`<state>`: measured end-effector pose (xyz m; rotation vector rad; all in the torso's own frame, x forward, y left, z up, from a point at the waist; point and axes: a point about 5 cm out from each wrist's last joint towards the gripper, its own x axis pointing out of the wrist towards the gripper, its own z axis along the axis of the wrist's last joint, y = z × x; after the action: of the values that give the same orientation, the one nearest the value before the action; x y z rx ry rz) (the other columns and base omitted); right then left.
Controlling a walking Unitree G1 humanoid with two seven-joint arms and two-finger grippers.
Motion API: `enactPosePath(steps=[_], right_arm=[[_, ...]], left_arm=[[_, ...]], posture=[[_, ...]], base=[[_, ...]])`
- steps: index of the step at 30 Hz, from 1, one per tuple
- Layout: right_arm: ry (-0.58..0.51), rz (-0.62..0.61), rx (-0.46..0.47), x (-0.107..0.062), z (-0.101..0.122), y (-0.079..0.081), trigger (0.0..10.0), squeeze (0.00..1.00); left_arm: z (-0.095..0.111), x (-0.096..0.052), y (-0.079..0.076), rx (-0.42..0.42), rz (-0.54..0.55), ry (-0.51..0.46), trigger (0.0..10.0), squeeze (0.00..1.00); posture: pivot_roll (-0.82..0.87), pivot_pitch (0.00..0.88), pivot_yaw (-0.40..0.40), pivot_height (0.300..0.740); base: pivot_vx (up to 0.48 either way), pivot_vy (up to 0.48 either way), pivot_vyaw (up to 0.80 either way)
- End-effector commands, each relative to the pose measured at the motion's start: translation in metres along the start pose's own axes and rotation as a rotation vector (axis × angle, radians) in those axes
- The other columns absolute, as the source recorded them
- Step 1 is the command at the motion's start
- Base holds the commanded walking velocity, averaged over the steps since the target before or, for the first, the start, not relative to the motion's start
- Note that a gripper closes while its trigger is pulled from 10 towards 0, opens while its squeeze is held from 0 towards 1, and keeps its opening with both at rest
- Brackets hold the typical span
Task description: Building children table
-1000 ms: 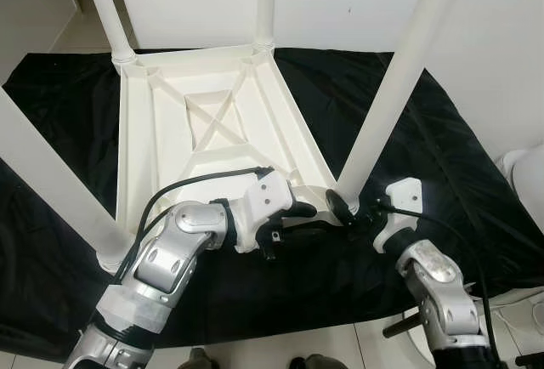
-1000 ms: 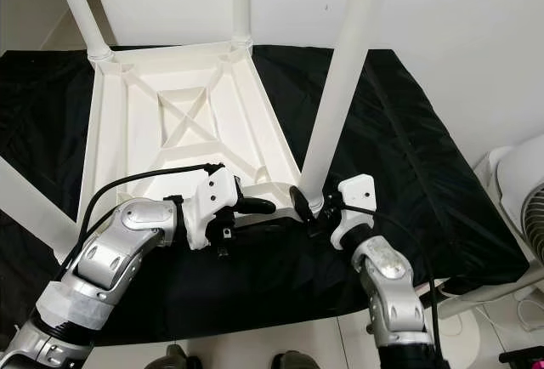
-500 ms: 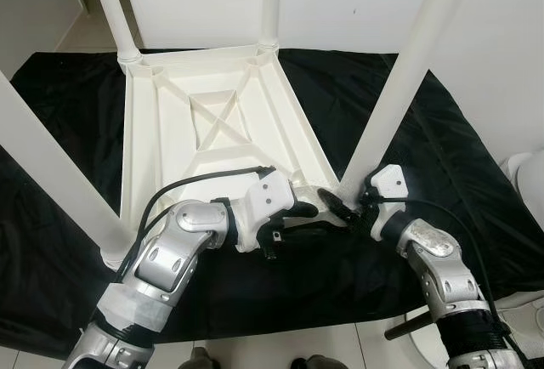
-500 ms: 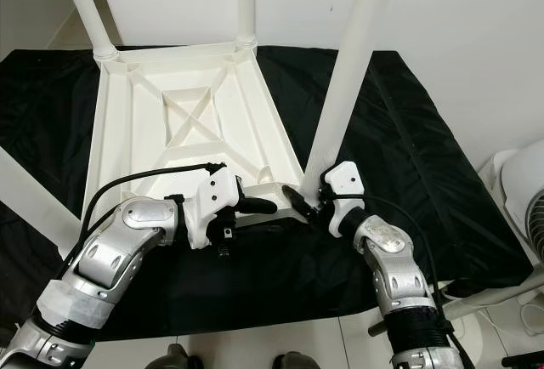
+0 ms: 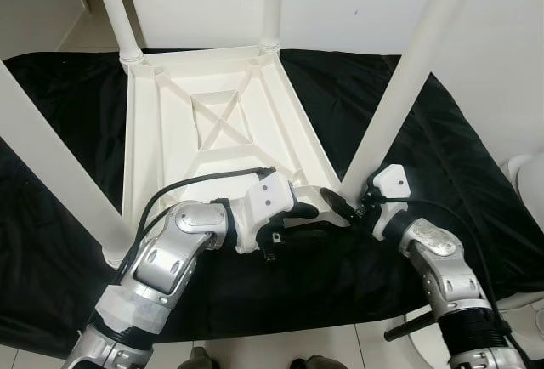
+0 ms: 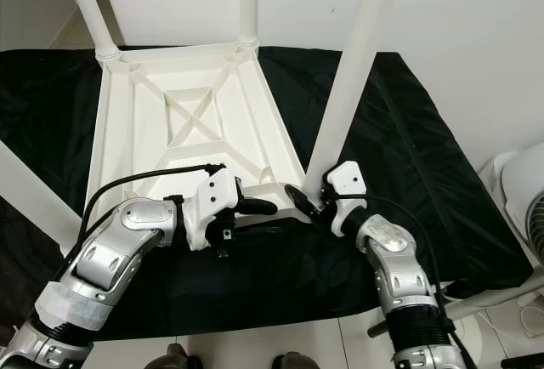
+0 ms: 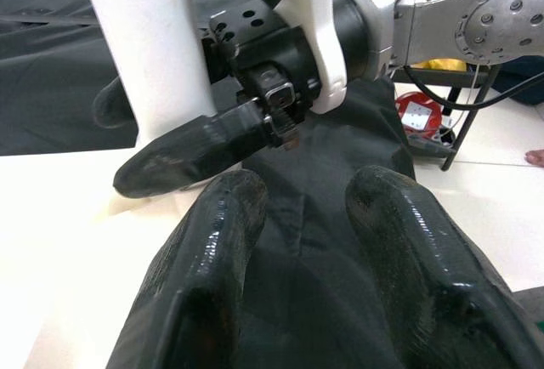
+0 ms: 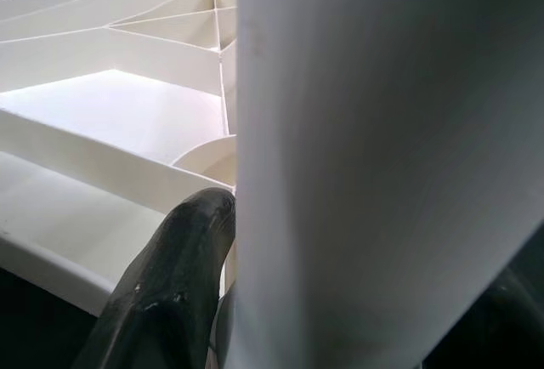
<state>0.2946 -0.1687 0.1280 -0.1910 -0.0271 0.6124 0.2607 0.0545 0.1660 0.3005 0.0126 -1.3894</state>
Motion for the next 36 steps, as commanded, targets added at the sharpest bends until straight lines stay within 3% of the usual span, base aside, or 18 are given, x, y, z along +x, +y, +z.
enactPosePath(steps=[1, 7, 9, 11, 16, 18, 22, 29, 30, 36], right_arm=[[0.033, -0.064, 0.052, -0.004, -0.008, -0.002, 10.0, 0.00], [0.002, -0.197, 0.139, 0.000, -0.006, 0.024, 10.0, 0.00], [0.002, -0.197, 0.139, 0.000, -0.006, 0.024, 10.0, 0.00], [0.003, -0.327, 0.184, 0.003, -0.004, 0.034, 10.0, 0.00], [0.029, -0.476, 0.205, 0.006, -0.005, 0.037, 10.0, 0.00], [0.034, -0.549, 0.213, 0.011, -0.003, 0.047, 10.0, 0.00], [0.031, -0.553, 0.210, 0.015, 0.001, 0.053, 10.0, 0.00], [0.022, -0.562, 0.199, 0.013, 0.004, 0.050, 10.0, 0.00], [0.018, -0.558, 0.205, 0.013, 0.005, 0.051, 10.0, 1.00], [-0.035, -0.503, 0.194, 0.007, 0.011, 0.049, 10.0, 1.00]], left_arm=[[-0.001, -0.001, 0.003, 0.000, 0.061, 0.011, 10.0, 0.00], [-0.002, -0.001, 0.001, -0.002, 0.064, 0.012, 10.0, 0.00], [-0.002, -0.001, 0.001, -0.002, 0.064, 0.012, 10.0, 0.00], [-0.002, -0.001, 0.000, -0.007, 0.062, 0.011, 10.0, 0.00], [-0.002, 0.000, -0.001, -0.009, 0.057, 0.010, 10.0, 0.00], [-0.001, 0.000, 0.000, -0.007, 0.062, 0.007, 10.0, 0.00], [0.000, 0.000, 0.001, -0.007, 0.064, 0.005, 10.0, 0.00], [-0.001, 0.000, 0.001, -0.006, 0.062, 0.007, 10.0, 0.00], [-0.001, 0.000, 0.001, -0.006, 0.064, 0.007, 10.0, 0.00], [0.000, 0.000, 0.002, -0.005, 0.069, 0.004, 10.0, 0.00]], posture=[[-0.11, 0.053, -0.015, 0.740], [-0.10, 0.058, -0.020, 0.740], [-0.10, 0.058, -0.020, 0.740], [-0.11, 0.063, -0.015, 0.740], [-0.11, 0.069, -0.017, 0.740], [-0.11, 0.070, -0.018, 0.740], [-0.11, 0.069, -0.018, 0.740], [-0.11, 0.066, -0.017, 0.740], [-0.11, 0.066, -0.017, 0.740], [-0.11, 0.066, -0.021, 0.740]], base=[[0.000, 0.000, 0.00], [0.000, 0.000, 0.00], [0.000, 0.000, 0.00], [0.000, 0.000, 0.00], [0.000, 0.000, 0.00], [0.000, 0.000, 0.00], [0.000, 0.000, 0.00], [0.000, 0.000, 0.00], [0.000, 0.000, 0.00], [0.000, 0.000, 0.00]])
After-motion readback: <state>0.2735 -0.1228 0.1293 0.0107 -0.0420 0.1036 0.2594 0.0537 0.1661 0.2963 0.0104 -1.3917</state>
